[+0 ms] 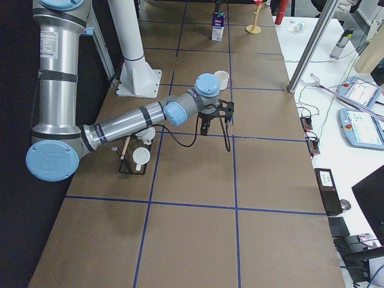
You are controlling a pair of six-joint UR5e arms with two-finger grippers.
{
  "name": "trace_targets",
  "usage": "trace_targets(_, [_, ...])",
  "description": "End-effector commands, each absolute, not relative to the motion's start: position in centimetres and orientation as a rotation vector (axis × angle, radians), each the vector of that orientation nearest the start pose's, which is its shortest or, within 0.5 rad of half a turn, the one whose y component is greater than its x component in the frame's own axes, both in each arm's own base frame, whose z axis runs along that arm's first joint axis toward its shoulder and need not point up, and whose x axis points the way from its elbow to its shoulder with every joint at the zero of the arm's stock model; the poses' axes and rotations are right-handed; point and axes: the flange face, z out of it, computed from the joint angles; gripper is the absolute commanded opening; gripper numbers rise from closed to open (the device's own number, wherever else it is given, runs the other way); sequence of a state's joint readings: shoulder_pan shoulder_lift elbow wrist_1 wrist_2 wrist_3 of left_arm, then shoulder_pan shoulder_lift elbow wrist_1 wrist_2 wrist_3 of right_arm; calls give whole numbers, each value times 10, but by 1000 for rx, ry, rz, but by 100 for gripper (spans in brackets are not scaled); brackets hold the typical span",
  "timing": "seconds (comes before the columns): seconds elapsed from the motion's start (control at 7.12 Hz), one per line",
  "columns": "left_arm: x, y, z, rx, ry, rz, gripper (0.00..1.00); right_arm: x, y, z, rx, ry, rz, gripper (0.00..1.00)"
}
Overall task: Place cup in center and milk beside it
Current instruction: 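Lower the left gripper onto the milk carton's top and grasp it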
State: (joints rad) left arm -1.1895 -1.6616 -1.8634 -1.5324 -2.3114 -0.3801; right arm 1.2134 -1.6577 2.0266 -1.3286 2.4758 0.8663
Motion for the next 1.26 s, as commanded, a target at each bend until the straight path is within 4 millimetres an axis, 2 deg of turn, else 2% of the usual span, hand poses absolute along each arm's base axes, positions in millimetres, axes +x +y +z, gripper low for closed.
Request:
trace_targets(0.0, [140, -519, 487, 22, 799, 131, 100, -104, -437, 437, -37, -1042, 186, 100])
trace_targets(0.14, [143, -521, 497, 24, 800, 135, 100, -104, -437, 437, -37, -1042, 186, 100])
trace_targets(0.42, [145, -523, 501, 20, 799, 137, 100, -104, -437, 437, -37, -1042, 186, 100])
trace_targets(0.56, [146, -524, 500, 21, 800, 138, 81, -104, -436, 438, -39, -1041, 186, 100])
trace_targets(0.7, [146, -523, 496, 28, 802, 141, 41, -104, -435, 438, -39, -1041, 186, 100])
trace_targets(0.84, [146, -522, 493, 33, 804, 140, 6, -104, -435, 438, -38, -1043, 185, 100])
trace_targets(0.98, [146, -522, 482, 49, 811, 141, 0, -104, -434, 438, -40, -1042, 184, 100])
trace_targets(1.12, [146, -524, 451, 65, 833, 86, 0, -104, -435, 437, -38, -1044, 183, 100])
